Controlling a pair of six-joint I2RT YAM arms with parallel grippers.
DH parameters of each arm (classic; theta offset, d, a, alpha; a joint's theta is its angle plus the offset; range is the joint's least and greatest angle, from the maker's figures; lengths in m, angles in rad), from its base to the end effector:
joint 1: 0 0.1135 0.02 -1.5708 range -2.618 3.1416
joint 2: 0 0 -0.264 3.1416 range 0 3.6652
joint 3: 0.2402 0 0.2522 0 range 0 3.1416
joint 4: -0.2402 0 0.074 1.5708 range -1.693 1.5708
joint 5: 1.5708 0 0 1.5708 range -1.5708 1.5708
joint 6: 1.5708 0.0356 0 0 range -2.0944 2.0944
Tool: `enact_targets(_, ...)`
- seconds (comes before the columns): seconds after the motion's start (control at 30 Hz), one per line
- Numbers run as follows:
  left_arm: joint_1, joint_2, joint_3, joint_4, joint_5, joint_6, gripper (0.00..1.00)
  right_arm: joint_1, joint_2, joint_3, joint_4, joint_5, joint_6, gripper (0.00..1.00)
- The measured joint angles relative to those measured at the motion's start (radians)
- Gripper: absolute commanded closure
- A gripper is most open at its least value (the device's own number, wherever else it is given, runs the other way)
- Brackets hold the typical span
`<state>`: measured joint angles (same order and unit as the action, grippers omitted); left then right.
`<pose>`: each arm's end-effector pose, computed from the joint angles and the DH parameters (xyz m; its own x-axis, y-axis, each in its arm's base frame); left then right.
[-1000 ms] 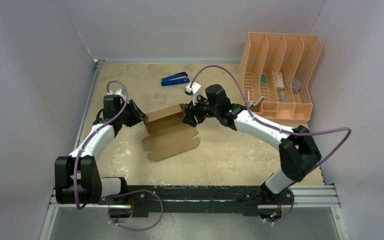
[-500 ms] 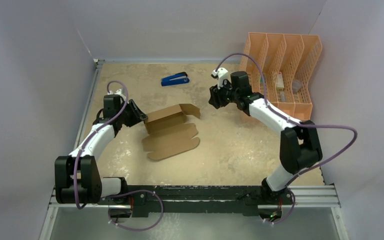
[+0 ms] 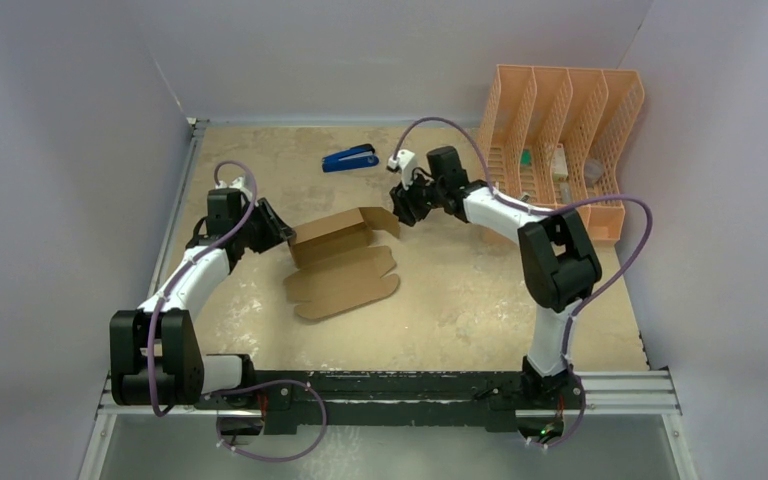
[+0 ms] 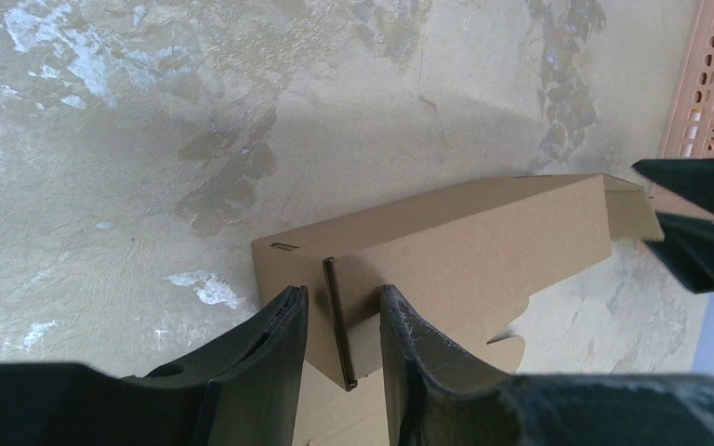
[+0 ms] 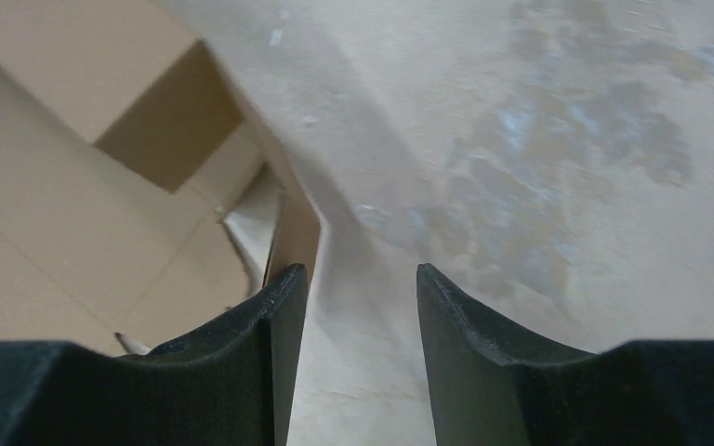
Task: Fold the paper box
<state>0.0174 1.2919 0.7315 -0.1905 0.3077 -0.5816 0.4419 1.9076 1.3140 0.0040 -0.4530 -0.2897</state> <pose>0.2658 -0.0062 0.2143 -0.6825 -0.5355 -0.4974 -0.2036 0.7929 -0.5743 0.3838 0.1988 0.2164 -0.2779 -0.4156 -0.8660 -0.8272 0.5619 -0.0042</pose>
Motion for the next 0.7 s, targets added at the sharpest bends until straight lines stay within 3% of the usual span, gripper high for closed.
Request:
enact_targets(0.4,0.0,0.0,0.0,0.003,0.0,0.0,0.66,0.089,0.023,0.0,-0.052,-0.139,-0.042,0.51)
enact_targets(0.7,0.0,0.007,0.0,0.011,0.011,0.0,0.66,0.114,0.023,-0.014,-0.035,-0.148,-0.033,0.51)
